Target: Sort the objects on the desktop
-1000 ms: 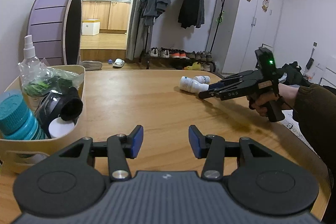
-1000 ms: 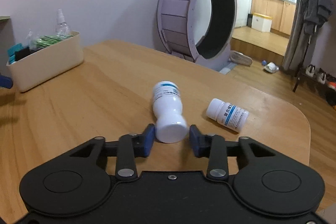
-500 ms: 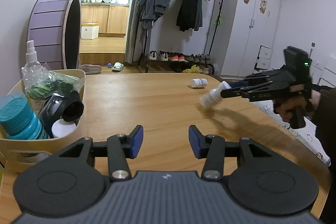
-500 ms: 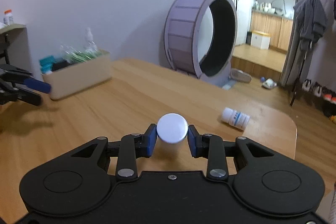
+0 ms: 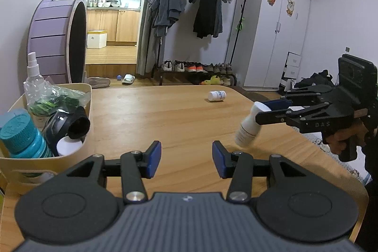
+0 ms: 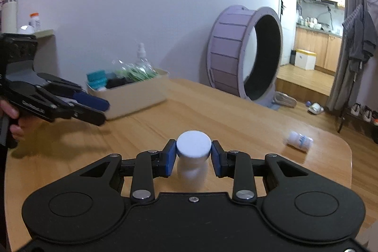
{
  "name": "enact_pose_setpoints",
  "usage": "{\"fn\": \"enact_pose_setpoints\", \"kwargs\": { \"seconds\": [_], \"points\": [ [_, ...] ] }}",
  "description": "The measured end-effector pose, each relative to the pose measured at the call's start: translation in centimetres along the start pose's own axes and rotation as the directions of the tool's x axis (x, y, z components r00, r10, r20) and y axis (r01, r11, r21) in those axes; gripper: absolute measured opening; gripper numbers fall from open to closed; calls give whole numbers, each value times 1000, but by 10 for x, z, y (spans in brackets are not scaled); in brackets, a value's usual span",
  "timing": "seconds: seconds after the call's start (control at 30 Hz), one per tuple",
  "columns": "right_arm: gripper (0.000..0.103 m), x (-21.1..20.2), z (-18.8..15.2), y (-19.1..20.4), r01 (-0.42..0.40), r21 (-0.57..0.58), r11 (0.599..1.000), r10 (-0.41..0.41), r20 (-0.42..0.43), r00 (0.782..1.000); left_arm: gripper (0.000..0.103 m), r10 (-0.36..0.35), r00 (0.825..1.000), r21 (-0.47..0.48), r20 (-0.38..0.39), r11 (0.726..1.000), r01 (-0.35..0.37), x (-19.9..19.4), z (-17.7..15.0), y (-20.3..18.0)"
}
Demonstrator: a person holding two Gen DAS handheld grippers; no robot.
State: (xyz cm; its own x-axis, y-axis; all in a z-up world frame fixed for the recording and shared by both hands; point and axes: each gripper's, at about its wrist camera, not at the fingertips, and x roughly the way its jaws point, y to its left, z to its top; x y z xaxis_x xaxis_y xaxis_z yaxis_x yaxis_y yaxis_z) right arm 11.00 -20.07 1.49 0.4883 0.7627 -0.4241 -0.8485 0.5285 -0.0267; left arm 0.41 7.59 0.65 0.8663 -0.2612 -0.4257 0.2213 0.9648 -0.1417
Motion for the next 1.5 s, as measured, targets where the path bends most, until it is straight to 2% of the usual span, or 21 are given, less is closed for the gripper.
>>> {"fn": "enact_pose_setpoints", "kwargs": {
  "seconds": [0.1,0.23,0.47,0.6,0.77,0.93,1.0,1.07,1.13,1.33,1.43,1.5],
  "points": [
    [32,-2,9,6,-30,9,999,30,32,999,46,9,1000,-9,4,1000,-9,-7,1,2],
    [32,4,26,14,-62,51,997,59,61,996,47,56,998,-15,18,998,-56,-25,-1,9],
    [28,36,65,44,-138,0,990,138,68,988,56,184,980,-78,73,981,-178,-64,-4,36],
    [27,49,75,52,-149,3,989,148,67,987,59,194,977,-117,84,976,-183,-77,-4,49],
    [28,56,63,55,-143,16,990,143,33,989,60,192,978,-119,81,976,-182,-83,-5,53],
    [30,75,50,64,-164,-8,986,164,-49,985,61,183,980,-125,79,977,-173,-83,-3,54],
    [36,87,44,67,-176,-18,984,174,-83,981,61,182,981,-122,66,977,-173,-80,-5,54],
    [51,97,38,74,-179,-41,983,173,-120,978,61,185,981,-113,53,977,-178,-77,-6,53],
    [53,108,32,79,-174,-74,982,161,-156,975,61,184,982,-111,48,978,-178,-75,-7,53],
    [52,131,22,84,-173,-124,977,139,-241,961,62,176,984,-107,37,979,-172,-72,-8,52],
    [39,133,15,86,-162,-144,976,118,-271,955,62,174,984,-102,28,980,-170,-69,-8,52],
    [37,124,11,81,-165,-110,980,131,-260,956,62,169,985,-101,23,981,-166,-66,-9,51]
  ]
}}
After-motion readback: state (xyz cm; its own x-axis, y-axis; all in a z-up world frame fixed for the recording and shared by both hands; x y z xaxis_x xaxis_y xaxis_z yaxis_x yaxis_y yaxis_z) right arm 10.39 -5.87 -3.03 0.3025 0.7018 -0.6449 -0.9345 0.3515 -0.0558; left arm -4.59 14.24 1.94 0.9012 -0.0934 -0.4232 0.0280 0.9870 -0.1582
